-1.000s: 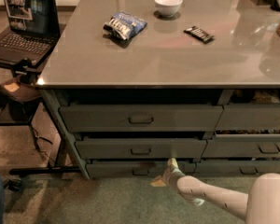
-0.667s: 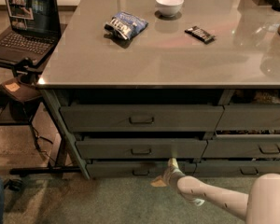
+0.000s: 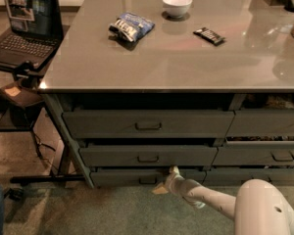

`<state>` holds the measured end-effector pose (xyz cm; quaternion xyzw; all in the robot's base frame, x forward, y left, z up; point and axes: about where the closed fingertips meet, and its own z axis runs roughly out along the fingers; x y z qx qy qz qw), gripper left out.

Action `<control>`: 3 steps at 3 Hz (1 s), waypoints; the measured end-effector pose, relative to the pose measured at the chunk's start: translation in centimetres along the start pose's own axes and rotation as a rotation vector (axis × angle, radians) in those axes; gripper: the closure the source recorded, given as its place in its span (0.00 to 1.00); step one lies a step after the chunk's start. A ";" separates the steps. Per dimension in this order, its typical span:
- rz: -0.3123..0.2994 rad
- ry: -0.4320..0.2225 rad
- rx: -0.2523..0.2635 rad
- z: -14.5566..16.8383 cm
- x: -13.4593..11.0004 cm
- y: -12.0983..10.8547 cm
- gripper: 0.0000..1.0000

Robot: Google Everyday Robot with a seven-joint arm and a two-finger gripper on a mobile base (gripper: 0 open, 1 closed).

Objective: Open bottom drawer

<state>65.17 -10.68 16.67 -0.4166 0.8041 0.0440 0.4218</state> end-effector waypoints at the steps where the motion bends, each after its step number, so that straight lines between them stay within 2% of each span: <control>1: 0.000 0.000 0.000 0.0 0.0 0.0 0.00; 2: 0.000 0.000 0.000 0.0 0.0 0.0 0.19; 3: 0.000 0.000 0.000 0.0 0.0 0.0 0.42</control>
Offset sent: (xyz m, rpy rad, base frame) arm 0.0000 0.0000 0.0000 0.0000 0.0000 0.0000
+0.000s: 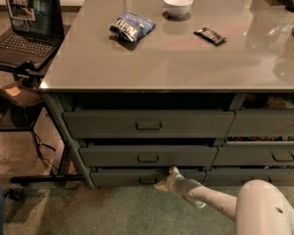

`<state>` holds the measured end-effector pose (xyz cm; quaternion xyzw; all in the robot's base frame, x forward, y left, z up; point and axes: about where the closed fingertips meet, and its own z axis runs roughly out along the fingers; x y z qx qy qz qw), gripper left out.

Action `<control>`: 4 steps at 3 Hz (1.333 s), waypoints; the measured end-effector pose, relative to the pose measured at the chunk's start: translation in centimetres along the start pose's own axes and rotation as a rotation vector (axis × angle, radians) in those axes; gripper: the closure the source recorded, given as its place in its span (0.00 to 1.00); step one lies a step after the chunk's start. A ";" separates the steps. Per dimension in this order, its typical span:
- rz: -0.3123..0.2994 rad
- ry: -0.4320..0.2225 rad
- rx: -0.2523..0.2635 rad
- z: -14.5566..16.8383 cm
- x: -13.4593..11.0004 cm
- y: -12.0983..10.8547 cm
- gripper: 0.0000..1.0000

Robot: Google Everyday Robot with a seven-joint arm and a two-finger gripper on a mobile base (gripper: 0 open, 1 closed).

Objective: Open bottom drawer

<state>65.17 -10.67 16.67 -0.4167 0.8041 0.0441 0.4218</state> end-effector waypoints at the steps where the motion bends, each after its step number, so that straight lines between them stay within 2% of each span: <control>1: 0.000 0.000 0.000 0.0 0.0 0.0 0.65; 2: 0.000 0.000 0.000 -0.4 -0.5 -0.4 0.88; 3: 0.000 0.000 0.000 -0.5 -0.7 -0.6 1.00; 4: 0.000 0.000 0.000 -0.6 -0.7 -0.7 1.00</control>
Offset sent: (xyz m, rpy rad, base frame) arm -0.0075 -0.0007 -0.0016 0.0058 0.0116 -0.0010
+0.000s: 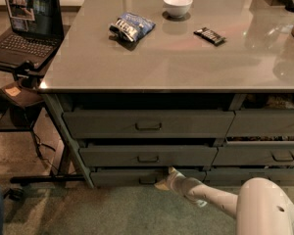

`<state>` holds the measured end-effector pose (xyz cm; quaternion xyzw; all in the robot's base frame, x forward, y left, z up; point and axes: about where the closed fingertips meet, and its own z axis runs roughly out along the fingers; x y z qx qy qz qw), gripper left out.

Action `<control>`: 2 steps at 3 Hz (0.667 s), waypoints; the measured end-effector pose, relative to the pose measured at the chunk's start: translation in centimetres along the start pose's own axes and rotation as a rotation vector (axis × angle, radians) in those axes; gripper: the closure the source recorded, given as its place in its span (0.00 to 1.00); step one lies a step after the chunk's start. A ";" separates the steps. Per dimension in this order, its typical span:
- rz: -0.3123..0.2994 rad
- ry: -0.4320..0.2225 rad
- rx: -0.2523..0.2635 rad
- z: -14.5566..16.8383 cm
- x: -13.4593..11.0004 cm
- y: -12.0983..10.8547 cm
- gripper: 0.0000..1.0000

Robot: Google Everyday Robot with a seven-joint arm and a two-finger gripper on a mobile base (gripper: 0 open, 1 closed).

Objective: Open bottom drawer

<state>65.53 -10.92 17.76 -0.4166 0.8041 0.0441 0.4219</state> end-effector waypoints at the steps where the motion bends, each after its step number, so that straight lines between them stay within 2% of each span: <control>1: 0.000 0.000 0.000 -0.2 -0.1 -0.1 1.00; 2: 0.000 0.000 0.000 -0.6 -0.3 -0.4 1.00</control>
Offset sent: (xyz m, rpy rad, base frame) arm -0.3934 -0.0728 -0.0230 0.2232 0.3545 -0.5250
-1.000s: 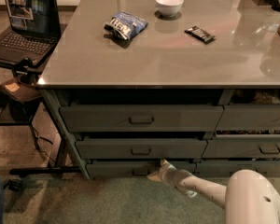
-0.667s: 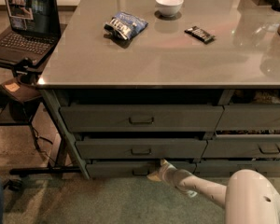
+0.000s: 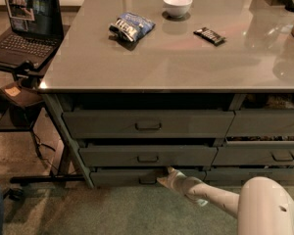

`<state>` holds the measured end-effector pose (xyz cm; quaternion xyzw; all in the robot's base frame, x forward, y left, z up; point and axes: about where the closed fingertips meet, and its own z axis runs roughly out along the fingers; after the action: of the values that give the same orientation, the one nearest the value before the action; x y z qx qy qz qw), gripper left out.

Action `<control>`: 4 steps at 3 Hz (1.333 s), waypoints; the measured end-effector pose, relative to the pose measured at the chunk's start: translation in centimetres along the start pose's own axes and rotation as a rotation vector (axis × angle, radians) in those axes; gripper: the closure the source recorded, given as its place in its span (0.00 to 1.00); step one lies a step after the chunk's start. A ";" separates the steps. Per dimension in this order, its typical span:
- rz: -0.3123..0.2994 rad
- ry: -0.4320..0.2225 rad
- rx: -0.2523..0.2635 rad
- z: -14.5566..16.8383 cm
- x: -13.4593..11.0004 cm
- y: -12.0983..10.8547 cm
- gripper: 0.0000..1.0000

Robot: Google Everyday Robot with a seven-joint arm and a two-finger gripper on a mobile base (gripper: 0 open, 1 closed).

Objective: Open bottom drawer

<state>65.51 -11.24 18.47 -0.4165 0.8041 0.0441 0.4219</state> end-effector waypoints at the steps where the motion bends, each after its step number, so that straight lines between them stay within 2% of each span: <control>1: 0.000 0.000 0.000 0.0 0.0 0.0 1.00; 2: 0.025 0.008 0.005 -1.1 0.2 0.6 1.00; 4: 0.025 0.008 0.005 -1.3 0.0 0.6 1.00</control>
Offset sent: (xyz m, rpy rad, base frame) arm -0.5099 -0.0583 -0.0308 0.3197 0.4336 -0.7913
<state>64.30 -11.43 19.07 -0.4056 0.8109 0.0456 0.4194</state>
